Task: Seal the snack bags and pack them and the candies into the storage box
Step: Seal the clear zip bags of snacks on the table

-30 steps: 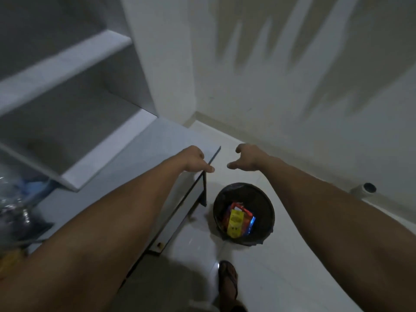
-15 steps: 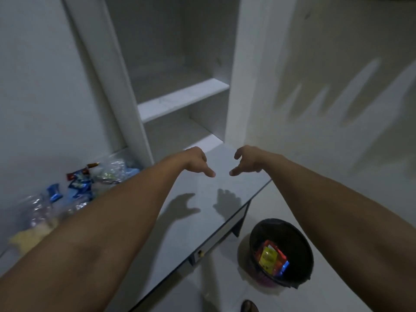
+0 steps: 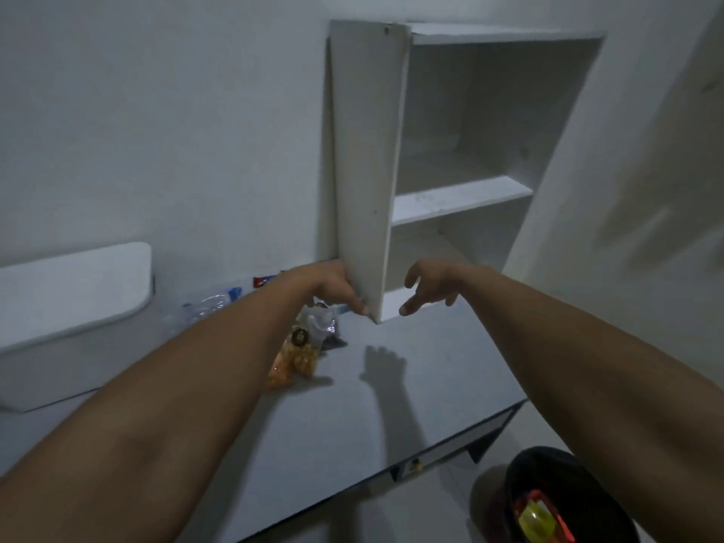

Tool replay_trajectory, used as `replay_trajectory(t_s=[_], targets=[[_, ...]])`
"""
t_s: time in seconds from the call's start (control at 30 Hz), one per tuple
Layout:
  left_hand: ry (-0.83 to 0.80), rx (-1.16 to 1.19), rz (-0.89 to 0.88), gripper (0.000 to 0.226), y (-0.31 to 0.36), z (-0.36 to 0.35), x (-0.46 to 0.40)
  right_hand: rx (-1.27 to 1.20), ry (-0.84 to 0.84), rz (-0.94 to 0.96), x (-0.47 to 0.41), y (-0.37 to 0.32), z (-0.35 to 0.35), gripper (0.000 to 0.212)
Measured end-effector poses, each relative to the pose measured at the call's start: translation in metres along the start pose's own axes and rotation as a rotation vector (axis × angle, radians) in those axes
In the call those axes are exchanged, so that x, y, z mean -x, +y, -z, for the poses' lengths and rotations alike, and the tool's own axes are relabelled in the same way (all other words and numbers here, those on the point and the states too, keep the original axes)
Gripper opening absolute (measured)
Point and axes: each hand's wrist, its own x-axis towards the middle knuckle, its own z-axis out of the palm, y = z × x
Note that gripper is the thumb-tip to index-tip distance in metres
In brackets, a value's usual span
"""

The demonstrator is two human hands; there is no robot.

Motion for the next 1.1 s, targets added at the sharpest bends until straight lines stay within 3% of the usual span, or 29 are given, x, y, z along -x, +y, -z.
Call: replay_trajectory(t_s=[0.13,0.3,0.43,0.77,1.1], targets=[[0.06,0.054,0.096,0.064,-0.041,0.01,0.018,0.046,-0.019,0.088,-0.017,-0.043,-0.003,0.072],[0.071,0.132,0.243,0.054,-0.094,0.009,0.03,0.115,-0.071,0.214,-0.045,-0.094,-0.016,0.073],[0.135,0.195,0.34,0.057,-0.129,0.007,0.031,0.154,-0.099,0.302,-0.076,-0.123,-0.029,0.06],[0.252,0.293,0.604,0.036,-0.194,0.005,0.017,0.185,-0.207,0.49,-0.165,-0.184,-0.059,0.046],[0.478,0.381,0.812,0.044,-0.241,0.002,0.018,0.087,-0.184,0.632,-0.208,-0.237,-0.089,0.048]])
